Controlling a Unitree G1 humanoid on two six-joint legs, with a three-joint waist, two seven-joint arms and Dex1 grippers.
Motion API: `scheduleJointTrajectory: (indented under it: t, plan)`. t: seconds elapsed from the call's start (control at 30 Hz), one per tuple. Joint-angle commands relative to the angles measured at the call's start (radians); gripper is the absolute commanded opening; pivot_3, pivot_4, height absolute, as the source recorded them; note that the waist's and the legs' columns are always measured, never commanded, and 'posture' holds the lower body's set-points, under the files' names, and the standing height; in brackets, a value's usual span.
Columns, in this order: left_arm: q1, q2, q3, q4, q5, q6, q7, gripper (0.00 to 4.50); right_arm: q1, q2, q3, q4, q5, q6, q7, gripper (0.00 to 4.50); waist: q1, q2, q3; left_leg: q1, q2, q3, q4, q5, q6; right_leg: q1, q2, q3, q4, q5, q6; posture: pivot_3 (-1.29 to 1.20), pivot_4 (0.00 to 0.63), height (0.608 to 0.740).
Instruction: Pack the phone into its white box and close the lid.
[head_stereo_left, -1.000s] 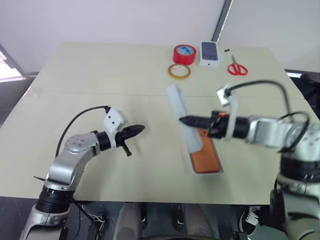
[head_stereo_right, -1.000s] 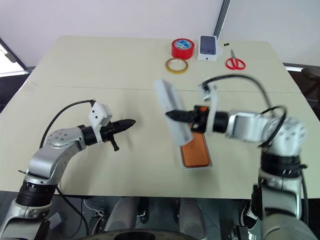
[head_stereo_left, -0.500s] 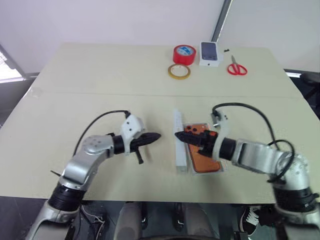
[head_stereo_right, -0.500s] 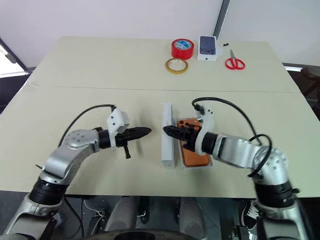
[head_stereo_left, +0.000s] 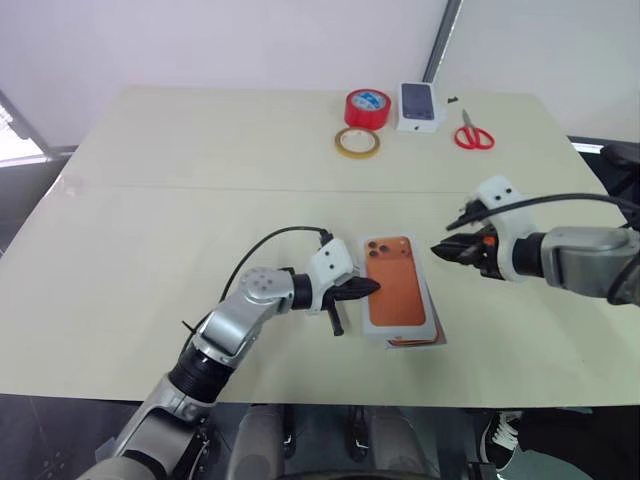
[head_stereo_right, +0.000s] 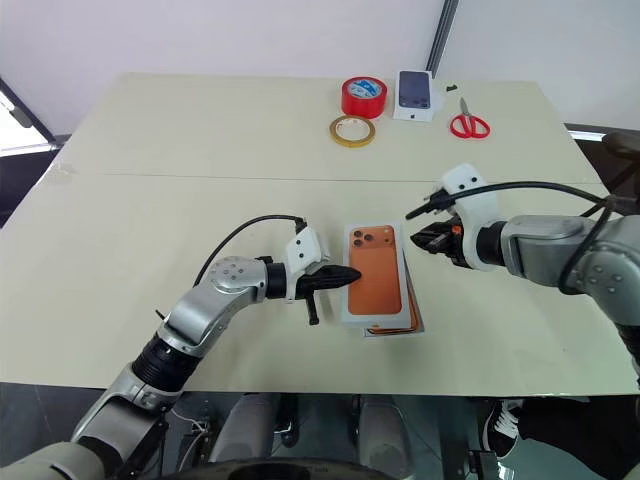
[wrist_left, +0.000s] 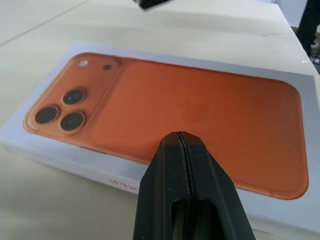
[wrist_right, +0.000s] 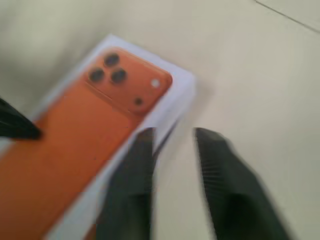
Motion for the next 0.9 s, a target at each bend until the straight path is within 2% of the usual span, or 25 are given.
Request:
scheduleJointTrajectory:
  t: [0.03, 0.17, 0.33, 0.5, 0.7, 0.9]
  plan:
    - [-0.013, 0.013, 0.065, -0.055, -0.016, 0.013, 0.022, 0.0, 0.015, -0.032, 0.04, -0.058, -0.209, -0.1, 0.119, 0.05, -0.001, 0.0, 0.0, 0.0, 0.0, 0.0, 0.0, 0.0, 0.0, 0.0, 0.0, 0.0, 0.0, 0.0, 0.0, 0.0, 0.15, 0.74]
    - [0.005, 0.081, 0.158, -0.109, -0.033, 0.061, 0.049, 0.0, 0.048, -0.026, 0.092, -0.062, -0.395, -0.174, 0.206, 0.05, -0.002, 0.0, 0.0, 0.0, 0.0, 0.0, 0.0, 0.0, 0.0, -0.001, 0.0, 0.0, 0.0, 0.0, 0.0, 0.0, 0.15, 0.74]
    - [0.021, 0.137, 0.146, -0.106, -0.013, 0.073, 0.04, 0.0, 0.067, 0.023, 0.093, -0.061, -0.498, -0.192, 0.275, 0.05, 0.002, 0.0, 0.0, 0.0, 0.0, 0.001, 0.0, 0.0, 0.0, 0.0, -0.001, 0.0, 0.0, 0.0, 0.0, 0.0, 0.15, 0.74]
    - [-0.01, 0.111, 0.06, -0.043, 0.019, 0.056, 0.015, 0.0, 0.061, 0.064, 0.104, -0.06, -0.582, -0.196, 0.333, 0.05, 0.002, 0.0, 0.0, 0.0, -0.001, 0.001, 0.001, 0.0, 0.0, 0.0, -0.002, 0.0, 0.0, 0.0, 0.0, 0.0, 0.15, 0.74]
    - [-0.075, 0.037, -0.003, 0.028, 0.038, 0.059, -0.001, 0.0, 0.064, 0.097, 0.102, -0.069, -0.651, -0.2, 0.393, 0.05, 0.001, 0.0, 0.0, 0.0, -0.001, 0.001, 0.001, 0.0, 0.0, 0.0, -0.001, 0.0, 0.0, 0.0, 0.0, 0.0, 0.15, 0.74]
    - [-0.076, 0.01, -0.033, -0.021, 0.019, 0.067, -0.038, 0.0, 0.103, 0.089, 0.059, -0.118, -0.668, -0.201, 0.458, 0.05, 0.0, 0.0, 0.0, 0.0, -0.001, 0.001, 0.001, 0.0, 0.0, 0.0, -0.001, 0.0, 0.001, 0.0, 0.0, 0.0, 0.15, 0.74]
